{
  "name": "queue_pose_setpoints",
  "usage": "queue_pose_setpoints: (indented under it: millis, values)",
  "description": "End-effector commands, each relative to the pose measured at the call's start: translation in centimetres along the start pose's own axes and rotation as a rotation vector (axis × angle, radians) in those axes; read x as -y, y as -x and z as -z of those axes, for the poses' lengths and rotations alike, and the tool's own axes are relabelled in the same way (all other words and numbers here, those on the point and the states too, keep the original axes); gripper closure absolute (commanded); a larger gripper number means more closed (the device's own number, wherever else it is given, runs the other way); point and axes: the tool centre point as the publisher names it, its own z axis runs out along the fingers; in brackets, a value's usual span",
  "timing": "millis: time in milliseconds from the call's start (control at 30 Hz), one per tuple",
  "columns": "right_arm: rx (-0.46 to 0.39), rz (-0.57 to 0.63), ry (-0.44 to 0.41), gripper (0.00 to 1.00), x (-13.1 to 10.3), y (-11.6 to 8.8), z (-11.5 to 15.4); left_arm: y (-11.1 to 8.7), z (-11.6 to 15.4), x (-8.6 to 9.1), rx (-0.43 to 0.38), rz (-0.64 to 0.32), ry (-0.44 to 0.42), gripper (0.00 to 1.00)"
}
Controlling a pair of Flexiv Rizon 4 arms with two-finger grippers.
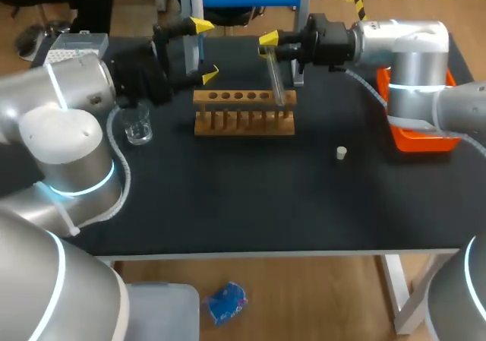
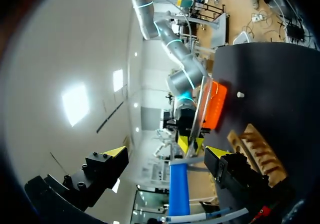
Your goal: Invert the test tube, pick up the pipette, mount the tip to pipette, aspirate from beaker and dispense into the tube, eject the tip, return the pipette, and cap with the stopper.
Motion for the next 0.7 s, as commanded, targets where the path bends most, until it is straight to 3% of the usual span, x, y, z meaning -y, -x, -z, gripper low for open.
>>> queue_pose_setpoints:
  millis: [33, 167, 533, 700]
  values:
    - [0.007, -0.006, -0.011, 1.00, -0.2, 0.7, 0.0, -0.8, -0.7, 1.0, 0.091, -0.038, -0.038, 0.00]
    - [0.015, -0.013, -0.011, 1.00, -0.1, 0.9, 0.0, -1.1, -1.7, 2.6, 0.045, -0.072, -0.102, 0.00]
    - [0.013, -0.009, -0.034, 1.00, -0.1, -0.2, -0.7, -2.6, -3.7, 4.7, -0.052, -0.117, -0.192, 0.00]
    - [0.013, -0.009, -0.034, 1.00, -0.1, -0.2, -0.7, -2.6, -3.7, 4.7, -0.052, -0.117, -0.192, 0.00]
